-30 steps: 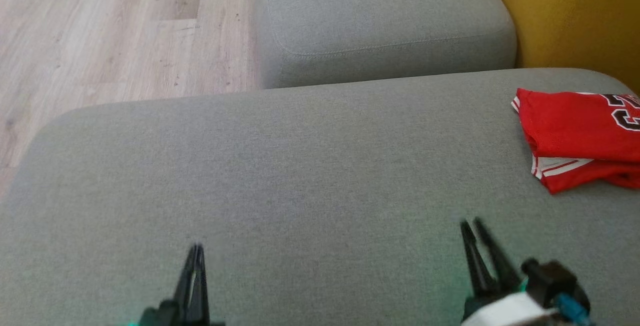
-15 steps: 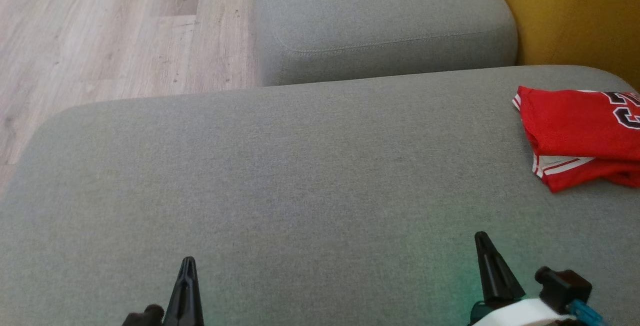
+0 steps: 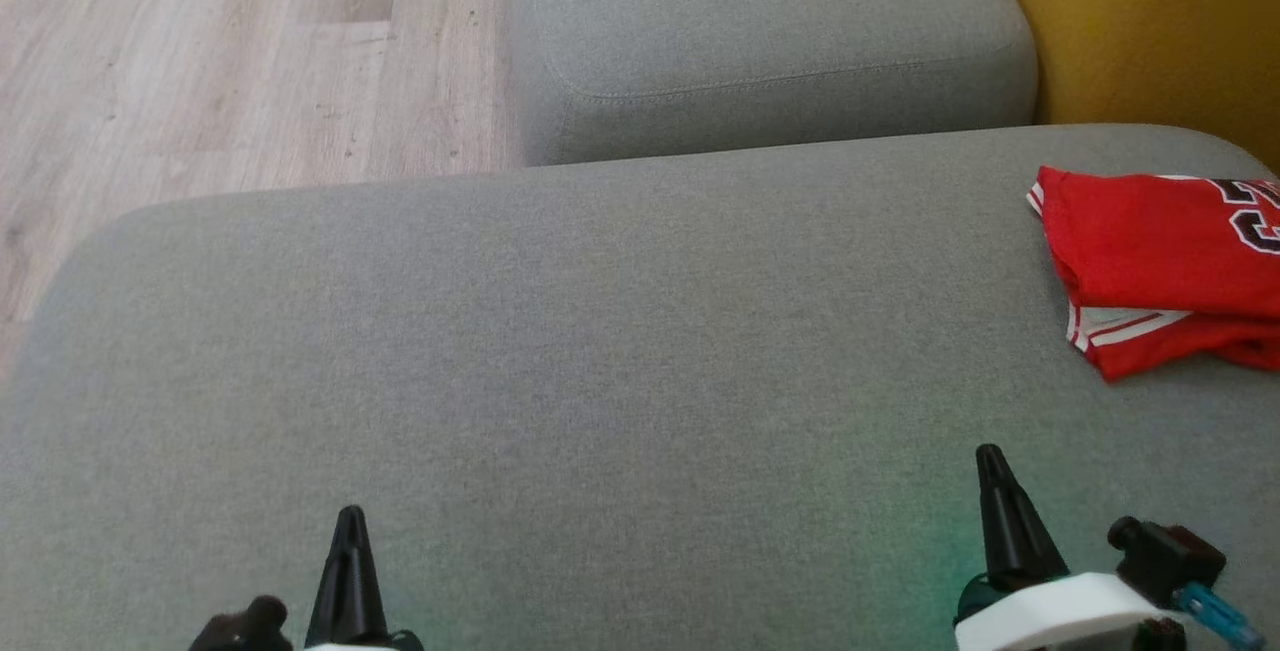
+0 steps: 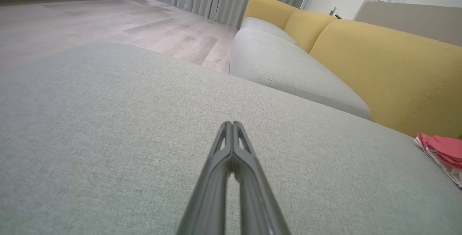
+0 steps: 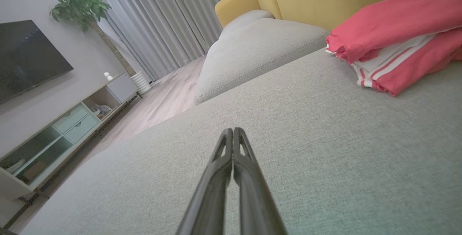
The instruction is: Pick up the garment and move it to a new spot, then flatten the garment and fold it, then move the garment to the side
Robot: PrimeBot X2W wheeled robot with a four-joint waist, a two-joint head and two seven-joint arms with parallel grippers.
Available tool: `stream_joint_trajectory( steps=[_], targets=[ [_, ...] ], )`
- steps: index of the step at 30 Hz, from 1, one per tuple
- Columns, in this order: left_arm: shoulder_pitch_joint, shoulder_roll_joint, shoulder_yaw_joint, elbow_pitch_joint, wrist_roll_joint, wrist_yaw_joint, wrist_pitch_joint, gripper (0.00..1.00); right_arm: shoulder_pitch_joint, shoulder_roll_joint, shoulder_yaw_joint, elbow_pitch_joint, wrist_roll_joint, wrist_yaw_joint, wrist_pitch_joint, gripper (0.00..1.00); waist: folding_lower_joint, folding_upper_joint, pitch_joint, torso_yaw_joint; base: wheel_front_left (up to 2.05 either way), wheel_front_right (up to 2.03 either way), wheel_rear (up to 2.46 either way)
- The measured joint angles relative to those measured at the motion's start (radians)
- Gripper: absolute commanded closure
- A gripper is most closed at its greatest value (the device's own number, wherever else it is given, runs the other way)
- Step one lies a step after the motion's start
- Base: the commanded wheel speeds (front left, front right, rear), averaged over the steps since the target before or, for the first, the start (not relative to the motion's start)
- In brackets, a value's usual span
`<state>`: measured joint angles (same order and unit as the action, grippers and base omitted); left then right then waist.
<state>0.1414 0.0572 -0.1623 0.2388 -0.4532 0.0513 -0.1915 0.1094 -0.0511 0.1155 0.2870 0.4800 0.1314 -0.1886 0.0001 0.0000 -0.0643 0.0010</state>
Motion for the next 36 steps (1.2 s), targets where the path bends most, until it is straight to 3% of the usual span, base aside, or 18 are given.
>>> stream_joint_trajectory(
  steps=[36],
  targets=[
    [-0.065, 0.003, 0.068, 0.013, -0.452, -0.062, 0.096, 1.00, -0.056, -0.005, -0.070, -0.004, 0.440, 0.000, 0.095, 1.00, 0.0000, 0.0000, 0.026, 0.000, 0.00, 0.00, 0.00]
  ],
)
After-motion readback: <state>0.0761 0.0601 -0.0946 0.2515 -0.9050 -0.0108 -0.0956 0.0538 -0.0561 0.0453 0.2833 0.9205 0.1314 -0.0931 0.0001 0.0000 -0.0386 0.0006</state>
